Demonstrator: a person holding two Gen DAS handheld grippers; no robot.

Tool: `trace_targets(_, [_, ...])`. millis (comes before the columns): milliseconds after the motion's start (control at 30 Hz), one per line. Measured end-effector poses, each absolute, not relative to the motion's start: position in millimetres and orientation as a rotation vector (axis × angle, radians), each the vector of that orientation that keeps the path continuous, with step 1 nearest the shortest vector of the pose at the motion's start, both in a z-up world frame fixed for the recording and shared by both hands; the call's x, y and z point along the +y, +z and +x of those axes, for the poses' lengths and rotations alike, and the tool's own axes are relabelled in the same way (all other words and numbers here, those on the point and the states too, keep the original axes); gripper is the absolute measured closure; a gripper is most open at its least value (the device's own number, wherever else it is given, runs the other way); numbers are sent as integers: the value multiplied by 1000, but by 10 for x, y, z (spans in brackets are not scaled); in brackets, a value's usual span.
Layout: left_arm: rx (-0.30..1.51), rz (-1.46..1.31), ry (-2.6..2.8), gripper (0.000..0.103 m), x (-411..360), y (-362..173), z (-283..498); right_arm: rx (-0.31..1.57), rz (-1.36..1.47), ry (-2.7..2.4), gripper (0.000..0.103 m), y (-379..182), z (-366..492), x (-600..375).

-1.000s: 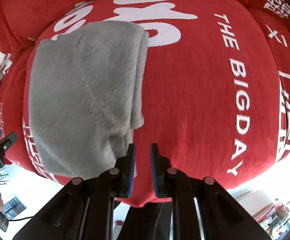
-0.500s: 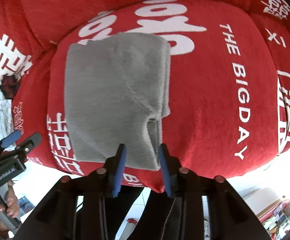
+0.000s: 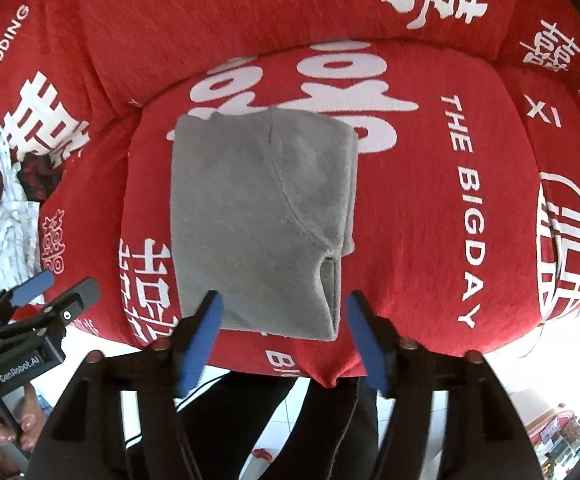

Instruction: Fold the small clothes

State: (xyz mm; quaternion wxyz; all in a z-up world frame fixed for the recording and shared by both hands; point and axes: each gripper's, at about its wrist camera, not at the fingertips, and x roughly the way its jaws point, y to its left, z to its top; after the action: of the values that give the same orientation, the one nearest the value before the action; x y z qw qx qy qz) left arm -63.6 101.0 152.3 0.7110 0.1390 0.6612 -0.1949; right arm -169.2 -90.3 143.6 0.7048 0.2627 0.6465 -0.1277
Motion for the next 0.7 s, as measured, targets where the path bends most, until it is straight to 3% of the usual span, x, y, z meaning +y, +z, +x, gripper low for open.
trace_targets(67, [1479, 326, -429, 0, 998, 1521, -640, 1431, 577, -295, 23, 1469, -1674, -886])
trace_targets(433, [1377, 389, -363, 0, 1062, 1726, -614, 1443, 481, -371, 20, 1625, -1609, -826])
trace_targets(700, [1422, 333, -378, 0, 1091, 1747, -590, 1447, 437, -398, 20, 1675, -1573, -765])
